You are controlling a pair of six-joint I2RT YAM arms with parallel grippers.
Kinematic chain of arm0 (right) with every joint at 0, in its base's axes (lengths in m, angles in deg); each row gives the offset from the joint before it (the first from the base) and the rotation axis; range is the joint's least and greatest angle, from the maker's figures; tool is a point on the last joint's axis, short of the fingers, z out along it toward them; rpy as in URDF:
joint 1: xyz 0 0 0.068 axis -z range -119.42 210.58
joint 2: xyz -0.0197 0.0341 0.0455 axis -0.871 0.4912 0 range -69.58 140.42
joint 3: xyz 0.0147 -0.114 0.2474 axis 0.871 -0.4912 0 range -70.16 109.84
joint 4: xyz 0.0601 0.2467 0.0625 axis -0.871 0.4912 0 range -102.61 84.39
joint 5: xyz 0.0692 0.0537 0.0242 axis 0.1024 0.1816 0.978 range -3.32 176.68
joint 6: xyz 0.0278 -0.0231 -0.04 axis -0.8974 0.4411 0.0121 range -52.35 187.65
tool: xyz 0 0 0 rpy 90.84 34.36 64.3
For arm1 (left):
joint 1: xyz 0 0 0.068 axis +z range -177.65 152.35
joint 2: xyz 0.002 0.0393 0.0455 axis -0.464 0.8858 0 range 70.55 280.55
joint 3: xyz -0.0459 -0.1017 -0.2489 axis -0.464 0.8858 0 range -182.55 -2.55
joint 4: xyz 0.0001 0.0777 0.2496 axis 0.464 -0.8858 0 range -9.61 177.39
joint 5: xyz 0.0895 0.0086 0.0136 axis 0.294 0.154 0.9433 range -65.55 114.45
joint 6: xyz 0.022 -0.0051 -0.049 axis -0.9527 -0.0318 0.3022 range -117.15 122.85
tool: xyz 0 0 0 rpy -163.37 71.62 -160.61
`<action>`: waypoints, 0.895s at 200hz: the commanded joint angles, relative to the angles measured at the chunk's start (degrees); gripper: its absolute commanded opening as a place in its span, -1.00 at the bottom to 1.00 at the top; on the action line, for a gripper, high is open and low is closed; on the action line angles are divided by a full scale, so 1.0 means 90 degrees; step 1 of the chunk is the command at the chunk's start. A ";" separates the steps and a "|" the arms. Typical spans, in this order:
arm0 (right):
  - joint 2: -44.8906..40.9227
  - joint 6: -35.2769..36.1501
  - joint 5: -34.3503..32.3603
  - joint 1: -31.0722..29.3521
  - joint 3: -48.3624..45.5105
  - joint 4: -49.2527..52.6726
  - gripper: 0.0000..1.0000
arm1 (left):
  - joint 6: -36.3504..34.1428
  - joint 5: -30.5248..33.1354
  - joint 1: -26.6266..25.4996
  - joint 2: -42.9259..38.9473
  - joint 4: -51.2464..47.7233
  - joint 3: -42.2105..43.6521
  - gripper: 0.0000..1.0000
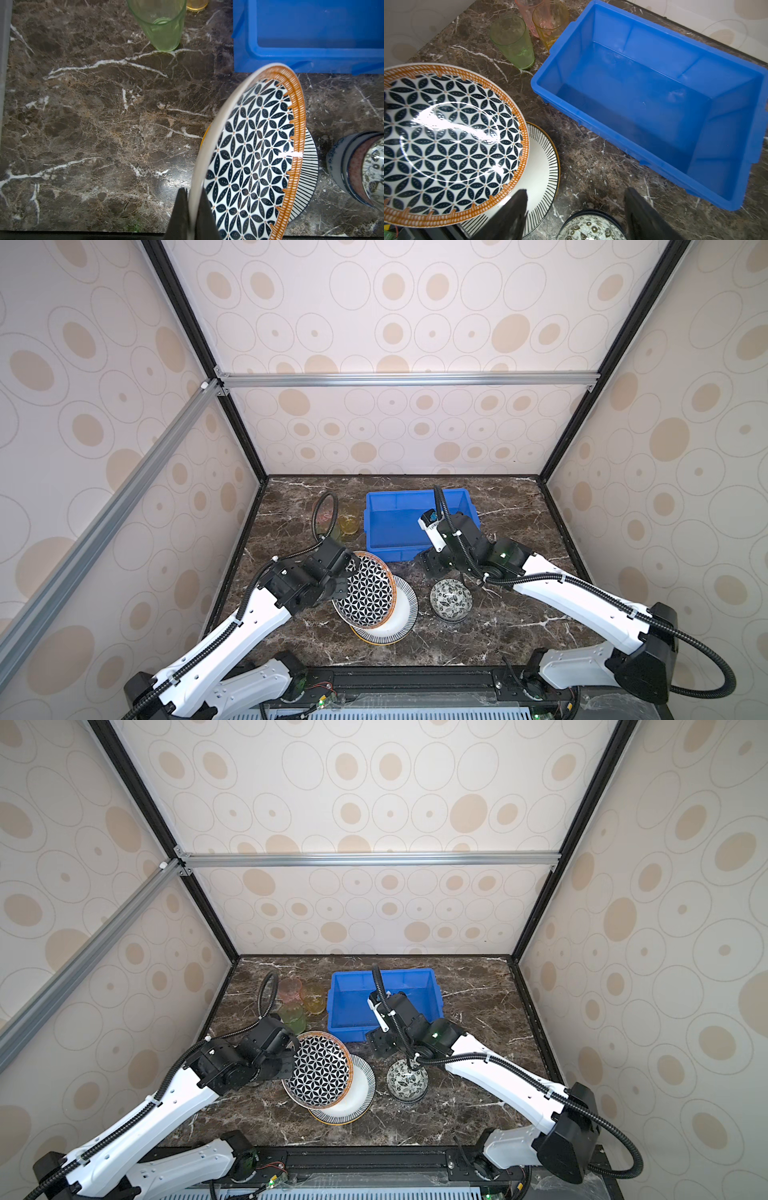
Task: Place the mixed dishes into the plastic bin
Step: 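Lift the patterned plate with the left gripper and carry it over the bin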
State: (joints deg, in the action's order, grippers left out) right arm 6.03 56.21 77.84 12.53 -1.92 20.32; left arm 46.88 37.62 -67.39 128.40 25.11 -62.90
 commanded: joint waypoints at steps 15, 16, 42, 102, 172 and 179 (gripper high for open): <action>-0.0136 -0.0304 -0.0233 0.0548 0.0258 0.0218 0.58 | -0.0281 0.0382 0.0022 0.0250 0.0604 -0.0976 -1.00; -0.0143 -0.0312 -0.0207 0.0575 0.0258 0.0213 0.58 | -0.0292 0.0377 0.0022 0.0256 0.0632 -0.0992 -1.00; -0.0303 -0.0771 0.0512 0.1296 0.0170 -0.0008 0.60 | -0.0606 0.0311 0.0022 0.0692 0.1176 -0.1428 -1.00; -0.0501 -0.1099 0.1208 0.2417 0.0016 -0.0192 0.64 | -0.1278 0.0501 0.0056 0.1582 0.1939 -0.2658 -1.00; -0.0413 -0.1150 0.1486 0.3132 0.0063 -0.0138 0.65 | -0.1861 -0.0313 0.0473 0.3021 0.2618 -0.3909 -1.00; -0.0413 -0.1149 0.1519 0.3194 0.0057 -0.0142 0.65 | -0.1907 -0.0408 0.0516 0.3177 0.2653 -0.4053 -1.00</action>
State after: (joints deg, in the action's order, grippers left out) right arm 2.29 46.68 89.84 39.61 -1.39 18.70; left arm 31.72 37.36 -64.31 154.69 41.20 -92.76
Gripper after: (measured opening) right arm 0.823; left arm 0.068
